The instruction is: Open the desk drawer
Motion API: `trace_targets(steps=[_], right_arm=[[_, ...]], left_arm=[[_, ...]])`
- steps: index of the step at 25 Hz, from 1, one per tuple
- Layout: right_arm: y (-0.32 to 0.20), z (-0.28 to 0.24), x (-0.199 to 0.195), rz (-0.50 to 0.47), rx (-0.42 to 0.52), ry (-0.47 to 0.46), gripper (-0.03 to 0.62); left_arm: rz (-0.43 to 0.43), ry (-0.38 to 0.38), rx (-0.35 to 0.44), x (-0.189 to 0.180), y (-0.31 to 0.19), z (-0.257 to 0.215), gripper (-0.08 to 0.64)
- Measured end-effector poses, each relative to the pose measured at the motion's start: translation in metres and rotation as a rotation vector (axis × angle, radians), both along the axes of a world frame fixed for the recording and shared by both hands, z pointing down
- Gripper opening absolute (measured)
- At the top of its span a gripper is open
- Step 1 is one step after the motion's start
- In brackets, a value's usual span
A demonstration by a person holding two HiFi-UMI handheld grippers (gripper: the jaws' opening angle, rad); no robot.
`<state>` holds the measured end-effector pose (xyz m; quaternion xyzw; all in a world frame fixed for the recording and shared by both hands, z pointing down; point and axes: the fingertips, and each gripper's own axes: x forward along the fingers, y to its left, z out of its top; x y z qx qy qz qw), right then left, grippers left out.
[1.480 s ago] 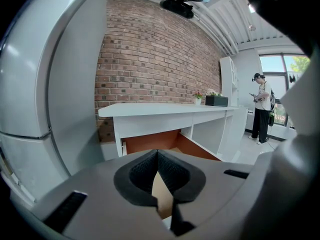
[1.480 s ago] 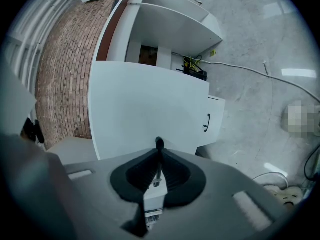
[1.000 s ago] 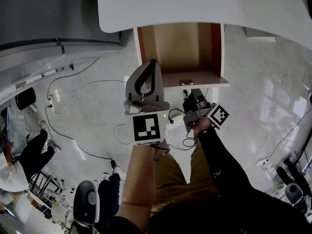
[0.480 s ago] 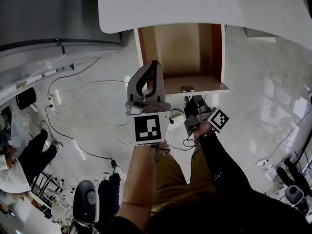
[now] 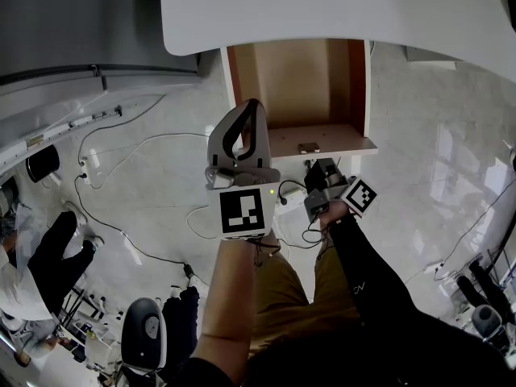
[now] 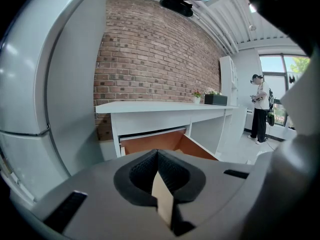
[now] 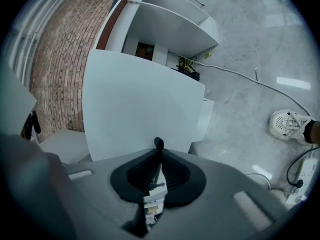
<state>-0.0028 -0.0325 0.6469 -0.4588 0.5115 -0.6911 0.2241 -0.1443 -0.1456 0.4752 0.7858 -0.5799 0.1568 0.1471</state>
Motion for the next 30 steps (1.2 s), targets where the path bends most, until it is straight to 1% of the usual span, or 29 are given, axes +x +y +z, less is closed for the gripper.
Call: trace_targets(steps=[5,10,14,20,25,30], right_arm=[[0.0,0.001,-0.001,0.007,0.003,-0.003,0.023],[-0.003,0.008,-0.002,0.006,-0.001,0.027,0.023],[-0.004,0.012,-0.002,0.012,-0.014,0.029,0.023],[-0.007,0.029,0.001,0.003,0.006,0.057,0.023],[-0.011,0.043,0.002,-0.009,0.021,0.054,0.023],[-0.017,0.059,0.005,0.006,0.02,0.066,0.023]], left_arm=[[-0.003,0.003,0.001,0.0,0.002,-0.001,0.009],[0.002,-0.003,-0.001,-0.002,0.004,0.0,0.009],[0.007,-0.009,-0.002,0.001,0.006,0.0,0.008],[0.011,-0.012,0.003,0.004,0.009,0.0,0.008],[0.02,-0.023,0.004,0.003,0.018,-0.006,0.009],[0.029,-0.036,-0.003,0.003,0.022,-0.005,0.009]])
